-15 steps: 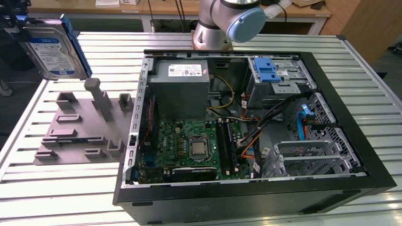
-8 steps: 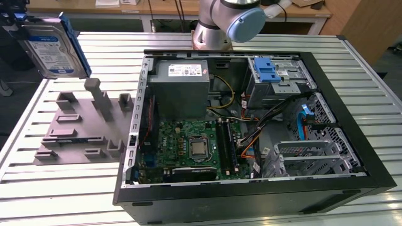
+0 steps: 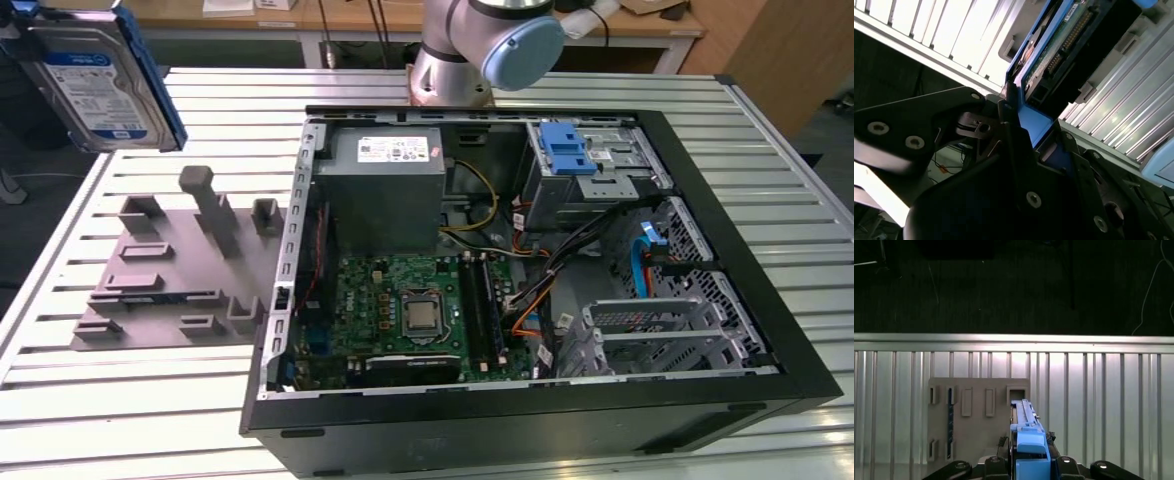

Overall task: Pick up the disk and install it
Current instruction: 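Pick up the disk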

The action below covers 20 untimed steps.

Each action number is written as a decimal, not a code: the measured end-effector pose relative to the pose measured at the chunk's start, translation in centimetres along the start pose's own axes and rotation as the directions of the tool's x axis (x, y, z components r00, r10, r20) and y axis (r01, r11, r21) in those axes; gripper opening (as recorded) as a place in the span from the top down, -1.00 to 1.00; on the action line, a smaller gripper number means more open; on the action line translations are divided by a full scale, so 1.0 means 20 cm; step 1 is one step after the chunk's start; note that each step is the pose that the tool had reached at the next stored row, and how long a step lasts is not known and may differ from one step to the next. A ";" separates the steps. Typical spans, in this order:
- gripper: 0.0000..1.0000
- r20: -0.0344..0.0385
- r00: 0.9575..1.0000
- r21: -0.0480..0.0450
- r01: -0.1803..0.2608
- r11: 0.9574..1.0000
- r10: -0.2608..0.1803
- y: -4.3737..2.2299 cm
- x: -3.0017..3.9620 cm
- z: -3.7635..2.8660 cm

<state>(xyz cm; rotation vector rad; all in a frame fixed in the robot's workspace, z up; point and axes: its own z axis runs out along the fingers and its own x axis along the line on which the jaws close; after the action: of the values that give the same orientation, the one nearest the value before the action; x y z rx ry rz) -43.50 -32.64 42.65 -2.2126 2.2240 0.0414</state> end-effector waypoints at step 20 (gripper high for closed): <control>0.26 0.000 1.000 0.000 0.000 1.000 0.000 0.005 -0.006 -0.301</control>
<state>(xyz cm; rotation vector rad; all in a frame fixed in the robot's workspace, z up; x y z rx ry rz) -43.50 -32.64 48.67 -2.2126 2.2239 0.0413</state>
